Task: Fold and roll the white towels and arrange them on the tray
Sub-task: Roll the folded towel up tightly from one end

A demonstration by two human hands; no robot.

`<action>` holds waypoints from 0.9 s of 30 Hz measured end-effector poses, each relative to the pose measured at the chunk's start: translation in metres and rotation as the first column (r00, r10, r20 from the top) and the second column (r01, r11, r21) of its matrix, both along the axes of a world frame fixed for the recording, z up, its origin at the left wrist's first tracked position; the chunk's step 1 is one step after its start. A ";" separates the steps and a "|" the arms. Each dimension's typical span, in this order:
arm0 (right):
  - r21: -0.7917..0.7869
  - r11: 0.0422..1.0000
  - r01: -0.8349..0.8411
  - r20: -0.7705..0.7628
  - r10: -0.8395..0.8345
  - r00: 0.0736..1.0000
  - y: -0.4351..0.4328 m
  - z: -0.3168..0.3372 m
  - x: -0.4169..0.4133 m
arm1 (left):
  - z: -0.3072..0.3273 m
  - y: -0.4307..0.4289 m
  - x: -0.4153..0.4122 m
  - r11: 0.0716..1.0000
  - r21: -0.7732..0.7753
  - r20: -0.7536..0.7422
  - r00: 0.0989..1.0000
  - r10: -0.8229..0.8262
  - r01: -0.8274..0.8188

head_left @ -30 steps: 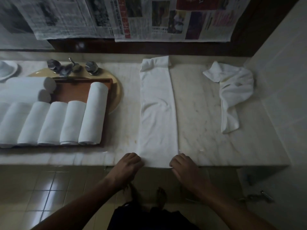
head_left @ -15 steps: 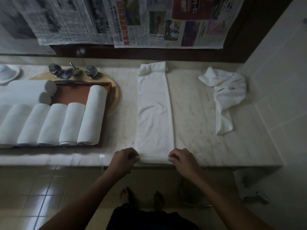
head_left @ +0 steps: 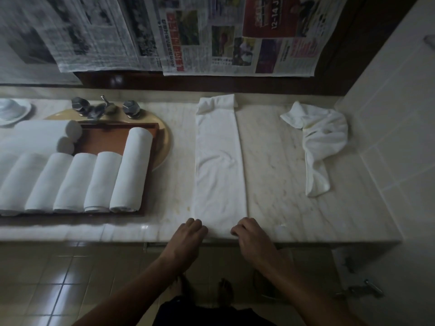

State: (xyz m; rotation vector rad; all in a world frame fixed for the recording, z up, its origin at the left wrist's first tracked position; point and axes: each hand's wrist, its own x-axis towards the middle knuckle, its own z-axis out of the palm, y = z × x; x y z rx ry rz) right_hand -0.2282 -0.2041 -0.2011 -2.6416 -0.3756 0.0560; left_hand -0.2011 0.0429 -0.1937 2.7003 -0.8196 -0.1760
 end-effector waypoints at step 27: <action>0.167 0.957 0.238 -0.360 -0.165 0.918 -0.027 0.033 0.025 | 0.037 0.015 0.024 0.916 -0.162 -0.400 0.873 0.279 -0.367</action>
